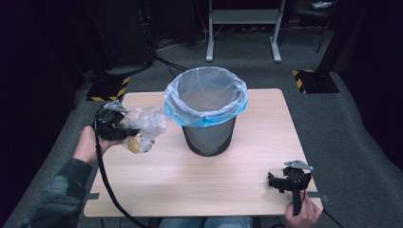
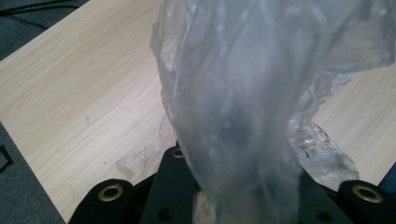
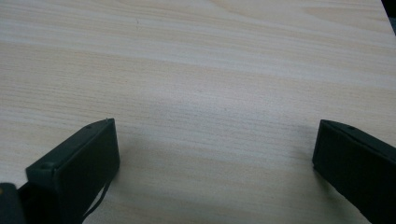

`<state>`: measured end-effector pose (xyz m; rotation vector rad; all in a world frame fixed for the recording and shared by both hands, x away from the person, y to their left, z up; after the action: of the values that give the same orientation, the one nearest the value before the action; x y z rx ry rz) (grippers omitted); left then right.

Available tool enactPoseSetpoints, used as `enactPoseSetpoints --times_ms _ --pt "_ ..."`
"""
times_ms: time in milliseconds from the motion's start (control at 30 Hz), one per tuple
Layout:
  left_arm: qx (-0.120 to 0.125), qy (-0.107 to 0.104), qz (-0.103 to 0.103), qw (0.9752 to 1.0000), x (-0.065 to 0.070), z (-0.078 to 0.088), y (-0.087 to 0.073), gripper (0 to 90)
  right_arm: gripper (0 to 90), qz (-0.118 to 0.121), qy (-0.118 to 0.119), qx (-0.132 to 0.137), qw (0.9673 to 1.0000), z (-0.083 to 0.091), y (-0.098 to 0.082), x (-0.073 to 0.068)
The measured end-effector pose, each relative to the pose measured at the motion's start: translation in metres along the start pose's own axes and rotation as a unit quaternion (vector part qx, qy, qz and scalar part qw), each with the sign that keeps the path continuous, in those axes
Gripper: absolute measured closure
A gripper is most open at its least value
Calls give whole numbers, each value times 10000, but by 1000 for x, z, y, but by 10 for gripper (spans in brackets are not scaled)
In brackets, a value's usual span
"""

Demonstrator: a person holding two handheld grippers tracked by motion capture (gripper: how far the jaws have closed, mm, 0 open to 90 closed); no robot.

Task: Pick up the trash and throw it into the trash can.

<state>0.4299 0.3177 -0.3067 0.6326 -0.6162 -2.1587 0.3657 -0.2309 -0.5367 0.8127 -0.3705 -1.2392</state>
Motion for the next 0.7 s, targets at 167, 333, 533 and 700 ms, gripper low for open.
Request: enactPoseSetpoints --times_ms 167,333,533,700 --pt "29 61 -55 10000 -3 10 9 821 0 -9 4 0 10000 0 0 0" --pt "52 120 -77 9999 -5 16 14 821 0 3 0 -1 10000 0 0 0" --pt "156 161 -22 9997 -10 26 21 821 0 0 0 1 10000 0 0 0" --pt "282 271 -43 9992 -17 40 34 821 0 1 0 1 10000 0 0 0"
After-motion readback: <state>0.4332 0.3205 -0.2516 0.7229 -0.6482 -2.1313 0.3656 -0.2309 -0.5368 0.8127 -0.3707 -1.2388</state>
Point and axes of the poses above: each handheld gripper's, and its own axes: z roughly backward along the jaws, y roughly out of its top, x roughly to its right, the point moved 1 cm from there along -z, roughly forward along the jaws, and after that the axes turned 14 degrees about y, right-handed, at the moved point
